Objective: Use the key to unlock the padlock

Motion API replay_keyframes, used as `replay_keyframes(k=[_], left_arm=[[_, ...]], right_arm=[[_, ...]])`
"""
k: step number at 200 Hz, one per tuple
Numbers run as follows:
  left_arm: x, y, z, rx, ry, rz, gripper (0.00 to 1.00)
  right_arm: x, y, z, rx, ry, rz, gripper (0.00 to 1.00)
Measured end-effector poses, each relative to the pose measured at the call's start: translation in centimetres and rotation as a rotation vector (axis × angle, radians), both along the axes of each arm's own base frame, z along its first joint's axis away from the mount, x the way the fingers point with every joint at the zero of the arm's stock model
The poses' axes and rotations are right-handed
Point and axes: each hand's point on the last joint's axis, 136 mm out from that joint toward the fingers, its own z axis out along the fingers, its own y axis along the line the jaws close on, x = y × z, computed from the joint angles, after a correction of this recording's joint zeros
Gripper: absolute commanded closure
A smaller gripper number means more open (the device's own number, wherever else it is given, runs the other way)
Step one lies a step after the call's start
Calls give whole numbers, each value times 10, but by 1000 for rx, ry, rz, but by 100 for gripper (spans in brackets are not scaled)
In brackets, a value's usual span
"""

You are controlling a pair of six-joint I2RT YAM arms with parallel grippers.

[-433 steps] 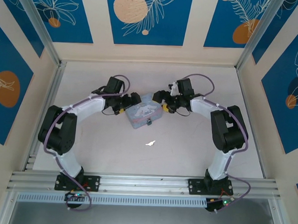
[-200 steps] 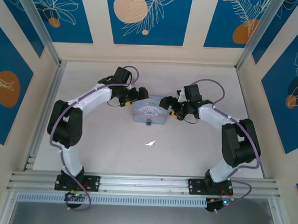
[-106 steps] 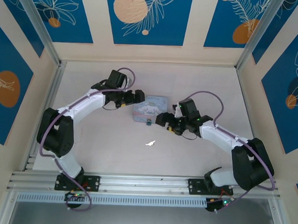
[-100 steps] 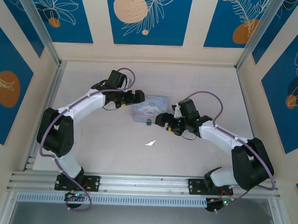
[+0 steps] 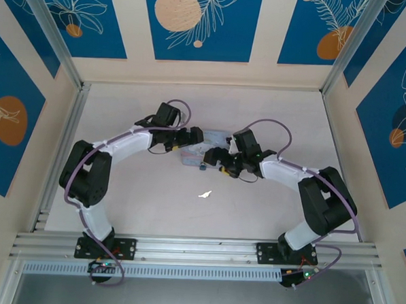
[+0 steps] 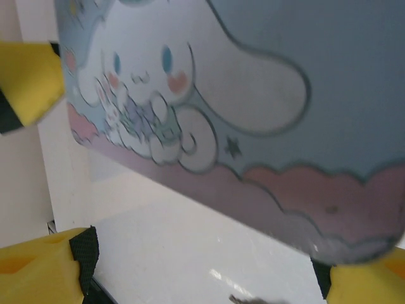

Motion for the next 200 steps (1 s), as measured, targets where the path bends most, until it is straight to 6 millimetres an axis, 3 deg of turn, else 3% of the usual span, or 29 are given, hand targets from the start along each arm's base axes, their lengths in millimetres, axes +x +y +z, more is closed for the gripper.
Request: replay_keyframes(k=[40, 94, 120, 151, 172, 200], left_arm=[[-5, -8, -5, -20, 4, 3, 0], [-6, -9, -8, -14, -1, 15, 0], [-2, -2, -7, 12, -17, 43, 0], [2, 15, 8, 30, -46, 88, 0], [0, 25, 20, 30, -73, 110, 0], [-11, 33, 21, 33, -75, 120, 0]], right_arm=[[14, -3, 3, 3, -7, -22, 11], [11, -5, 0, 1, 0, -25, 12], [-7, -8, 4, -16, 6, -9, 16], [-35, -1, 14, -66, 2, 31, 32], [-59, 2, 5, -136, 45, 49, 35], [-85, 1, -10, -227, 127, 22, 50]])
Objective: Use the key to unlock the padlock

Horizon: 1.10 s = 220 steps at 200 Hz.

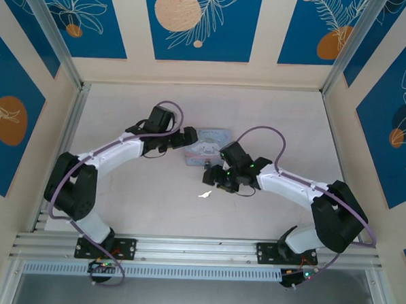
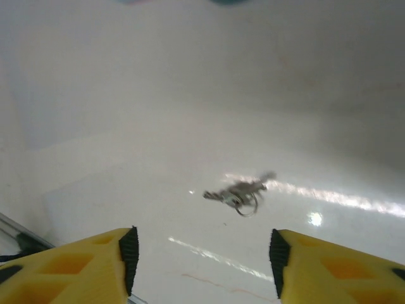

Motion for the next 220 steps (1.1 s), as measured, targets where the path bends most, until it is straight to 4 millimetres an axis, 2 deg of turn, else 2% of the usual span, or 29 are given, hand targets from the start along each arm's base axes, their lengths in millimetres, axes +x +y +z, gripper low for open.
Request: replay_keyframes(k=[12, 43, 110, 160, 220], left_arm=[[-4, 3, -4, 5, 10, 2, 0], [-11, 9, -15, 18, 34, 8, 0], [-18, 22, -5, -7, 12, 28, 0], [-21, 22, -6, -26, 14, 17, 0], [-21, 22, -6, -45, 13, 12, 0]], right_arm=[[-6, -3, -5, -29, 31, -40, 56], [-10, -10, -12, -65, 84, -159, 64], [-16, -4, -42, -157, 173, -261, 64], [-5, 11, -40, -164, 161, -273, 64], [-5, 9, -51, -206, 183, -291, 64]])
